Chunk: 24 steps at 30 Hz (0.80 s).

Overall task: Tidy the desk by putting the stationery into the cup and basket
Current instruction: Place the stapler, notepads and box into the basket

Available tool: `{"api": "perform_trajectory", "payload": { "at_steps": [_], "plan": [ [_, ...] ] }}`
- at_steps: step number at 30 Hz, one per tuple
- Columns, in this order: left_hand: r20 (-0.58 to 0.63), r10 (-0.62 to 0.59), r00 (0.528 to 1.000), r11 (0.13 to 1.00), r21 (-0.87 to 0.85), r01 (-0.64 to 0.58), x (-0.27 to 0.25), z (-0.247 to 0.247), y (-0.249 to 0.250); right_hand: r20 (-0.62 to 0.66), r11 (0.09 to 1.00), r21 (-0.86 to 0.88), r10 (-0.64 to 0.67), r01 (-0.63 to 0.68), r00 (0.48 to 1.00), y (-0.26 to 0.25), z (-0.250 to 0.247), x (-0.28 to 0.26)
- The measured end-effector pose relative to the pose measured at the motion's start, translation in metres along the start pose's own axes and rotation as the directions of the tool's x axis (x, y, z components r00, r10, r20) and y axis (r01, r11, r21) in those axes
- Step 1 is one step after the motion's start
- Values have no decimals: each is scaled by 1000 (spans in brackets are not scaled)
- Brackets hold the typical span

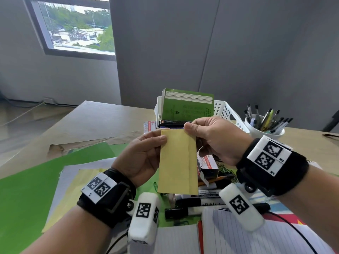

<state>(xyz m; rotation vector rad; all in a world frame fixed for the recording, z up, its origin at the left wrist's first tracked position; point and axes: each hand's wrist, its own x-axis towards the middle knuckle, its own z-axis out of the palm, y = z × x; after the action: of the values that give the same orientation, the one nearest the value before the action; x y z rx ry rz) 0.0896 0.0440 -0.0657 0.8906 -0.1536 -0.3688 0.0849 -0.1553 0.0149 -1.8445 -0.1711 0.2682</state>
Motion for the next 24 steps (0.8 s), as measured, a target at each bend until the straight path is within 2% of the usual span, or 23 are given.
{"api": "perform_trajectory", "payload": {
  "at_steps": [3, 5, 7, 10, 12, 14, 15, 18, 24],
  "plan": [
    [-86, 40, 995, 999, -11, -41, 3, -3, -1, -27, 998, 61, 23, -21, 999, 0, 3, -1],
    [-155, 92, 984, 994, -52, -101, 6, -2, -2, 8, 996, 68, 63, -64, 998, 2, 2, -2],
    [-224, 144, 964, 981, -94, -168, 8, -1, -2, 46, 993, -118, 21, -15, 999, 1, 2, -5],
    [-240, 147, 960, 974, -132, -182, 9, 0, -2, -2, 847, -520, -132, 111, 991, -10, -10, 5],
    [-239, 122, 963, 978, -137, -158, 8, -2, -2, -85, 772, -624, -219, 119, 972, -25, -28, 24],
    [-295, 88, 951, 980, -146, -136, 10, -6, -3, -178, 739, -666, -289, 101, 941, -40, -56, 50],
    [-334, 71, 940, 979, -156, -129, 11, -9, -3, -208, 720, -691, -283, 64, 936, -45, -70, 63],
    [-429, 42, 902, 975, -182, -131, 13, -16, -2, -233, 579, -810, -171, -94, 957, -45, -100, 91],
    [-447, 30, 894, 976, -180, -122, 13, -16, -1, -223, 437, -870, 68, -230, 973, -7, -108, 123]
  ]
}}
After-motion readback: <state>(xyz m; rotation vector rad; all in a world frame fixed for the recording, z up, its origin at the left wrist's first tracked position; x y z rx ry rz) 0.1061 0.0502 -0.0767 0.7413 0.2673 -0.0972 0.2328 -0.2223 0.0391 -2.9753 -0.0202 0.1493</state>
